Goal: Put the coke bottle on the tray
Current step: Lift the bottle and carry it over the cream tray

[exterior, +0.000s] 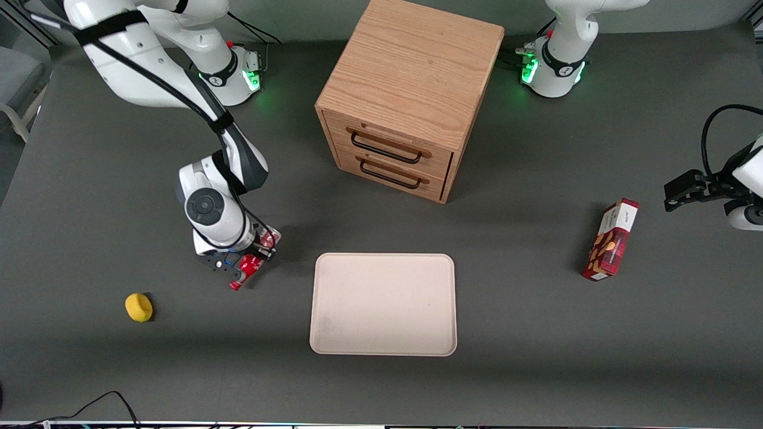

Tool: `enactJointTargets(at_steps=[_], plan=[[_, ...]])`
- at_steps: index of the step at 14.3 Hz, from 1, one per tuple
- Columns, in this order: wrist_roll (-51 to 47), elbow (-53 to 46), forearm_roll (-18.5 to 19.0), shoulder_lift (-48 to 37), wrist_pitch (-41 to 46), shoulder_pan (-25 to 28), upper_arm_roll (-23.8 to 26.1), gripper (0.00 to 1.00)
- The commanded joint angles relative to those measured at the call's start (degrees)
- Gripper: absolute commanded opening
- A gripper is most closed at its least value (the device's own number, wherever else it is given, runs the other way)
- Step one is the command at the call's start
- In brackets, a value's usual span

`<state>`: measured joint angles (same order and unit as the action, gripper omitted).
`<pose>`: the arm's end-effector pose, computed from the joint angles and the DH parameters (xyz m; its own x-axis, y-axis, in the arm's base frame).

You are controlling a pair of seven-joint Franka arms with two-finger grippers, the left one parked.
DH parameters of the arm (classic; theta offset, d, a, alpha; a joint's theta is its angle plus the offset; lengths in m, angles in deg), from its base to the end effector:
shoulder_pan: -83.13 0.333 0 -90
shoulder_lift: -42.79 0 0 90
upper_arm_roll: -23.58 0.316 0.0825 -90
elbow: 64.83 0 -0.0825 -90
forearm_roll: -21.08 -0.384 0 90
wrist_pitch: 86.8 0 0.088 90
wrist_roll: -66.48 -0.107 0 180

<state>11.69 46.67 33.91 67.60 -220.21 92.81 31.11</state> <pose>0.5899 0.1754 0.2555 0.8734 -0.4843 0.0525 -0.4871 -0.8677 0.0991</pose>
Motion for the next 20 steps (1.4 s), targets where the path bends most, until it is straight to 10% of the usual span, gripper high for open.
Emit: enactJointTargets(at_steps=[1, 4, 11, 20], plan=[[-0.4, -3.9, -2.2, -9.0, 12.2, -0.2, 1.4, 0.0], [6.2, -21.2, -9.5, -9.0, 32.9, -0.3, 0.9, 0.0], [13.7, -44.1, -12.1, -2.7, 51.8, 0.3, 0.4, 0.0], [16.8, -58.4, -10.0, 23.5, 36.9, 10.6, 0.1, 0.0]])
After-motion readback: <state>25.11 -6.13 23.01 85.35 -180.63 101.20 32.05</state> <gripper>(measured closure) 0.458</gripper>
